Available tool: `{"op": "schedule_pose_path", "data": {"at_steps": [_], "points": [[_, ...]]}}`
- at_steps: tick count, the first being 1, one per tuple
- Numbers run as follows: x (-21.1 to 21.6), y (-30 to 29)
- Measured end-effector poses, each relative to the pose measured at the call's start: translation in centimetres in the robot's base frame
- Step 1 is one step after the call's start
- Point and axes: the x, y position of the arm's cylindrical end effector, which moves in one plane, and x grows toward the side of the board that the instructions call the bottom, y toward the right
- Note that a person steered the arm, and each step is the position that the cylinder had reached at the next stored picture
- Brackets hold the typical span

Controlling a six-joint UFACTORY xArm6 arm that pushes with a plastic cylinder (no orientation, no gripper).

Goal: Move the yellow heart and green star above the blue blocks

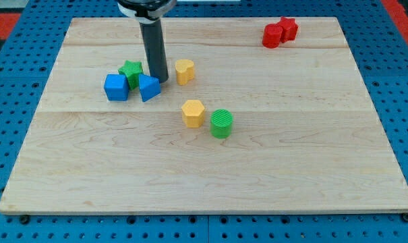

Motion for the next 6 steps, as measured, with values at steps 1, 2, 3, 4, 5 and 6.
{"op": "schedule_pose_path", "data": {"at_steps": [1, 2, 3, 4, 5, 6], "points": [[0.7, 6.3], [-0.3, 12.0], [-2.6, 11.4], [-2.3, 4.0], [1.4, -0.7], [4.4, -0.8]]}}
